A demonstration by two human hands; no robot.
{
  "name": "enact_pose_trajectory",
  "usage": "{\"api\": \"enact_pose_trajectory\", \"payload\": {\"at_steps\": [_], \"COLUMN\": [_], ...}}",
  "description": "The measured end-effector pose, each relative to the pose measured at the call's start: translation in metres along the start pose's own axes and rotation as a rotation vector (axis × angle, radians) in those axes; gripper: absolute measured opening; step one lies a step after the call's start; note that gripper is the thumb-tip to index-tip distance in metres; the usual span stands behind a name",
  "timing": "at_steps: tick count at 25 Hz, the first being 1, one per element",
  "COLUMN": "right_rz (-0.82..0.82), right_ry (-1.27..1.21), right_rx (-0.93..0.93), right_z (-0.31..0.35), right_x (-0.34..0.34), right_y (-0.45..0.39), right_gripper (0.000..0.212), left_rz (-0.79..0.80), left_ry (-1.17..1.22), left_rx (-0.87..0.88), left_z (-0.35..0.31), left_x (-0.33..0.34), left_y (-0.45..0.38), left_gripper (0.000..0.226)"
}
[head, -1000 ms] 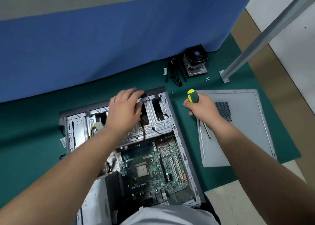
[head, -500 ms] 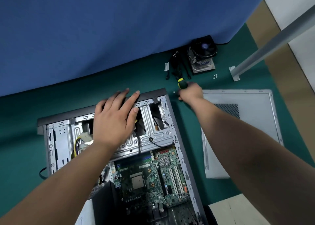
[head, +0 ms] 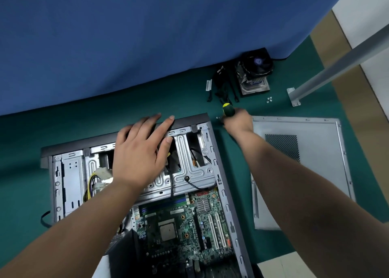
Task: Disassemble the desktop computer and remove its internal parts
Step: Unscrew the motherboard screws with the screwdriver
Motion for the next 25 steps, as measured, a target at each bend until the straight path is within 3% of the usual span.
{"api": "enact_pose_trajectory", "payload": {"at_steps": [5, 10, 13, 16, 21, 25], "right_rz": [0.041, 0.200, 0.274, 0.353, 0.297, 0.330], "right_ry": [-0.285, -0.536, -0.654, -0.764, -0.602, -0.461], "right_rx": [-0.026, -0.097, -0.187, -0.302, -0.357, -0.330], "right_z": [-0.001, 0.018, 0.035, 0.042, 0.011, -0.026], "right_x": [-0.033, -0.072, -0.096, -0.108, -0.074, -0.024], "right_y": [0.037, 0.121, 0.180, 0.236, 0.296, 0.322], "right_gripper": [0.006, 0.020, 0.017, 0.015, 0.015, 0.015], "left_rz": [0.048, 0.188, 0.284, 0.270, 0.313, 0.370], "left_ry": [0.015, 0.073, 0.188, 0.344, 0.393, 0.345], "left_rx": [-0.017, -0.001, 0.020, 0.057, 0.225, 0.244], "left_z": [0.000, -0.002, -0.001, -0.008, -0.029, -0.027], "left_x": [0.000, -0.003, -0.004, -0.019, -0.038, -0.044], "left_y": [0.000, 0.003, 0.010, 0.037, 0.138, 0.202], "left_gripper": [0.048, 0.057, 0.062, 0.058, 0.052, 0.047]}}
Point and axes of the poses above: each hand's wrist, its own y-axis away from the middle knuckle, its own x-axis out of the palm, z = x × y, the point moved 9 cm from there along -y, towards the middle knuckle, and after that the axes turned 7 degrees about x, right-handed, at the moved point
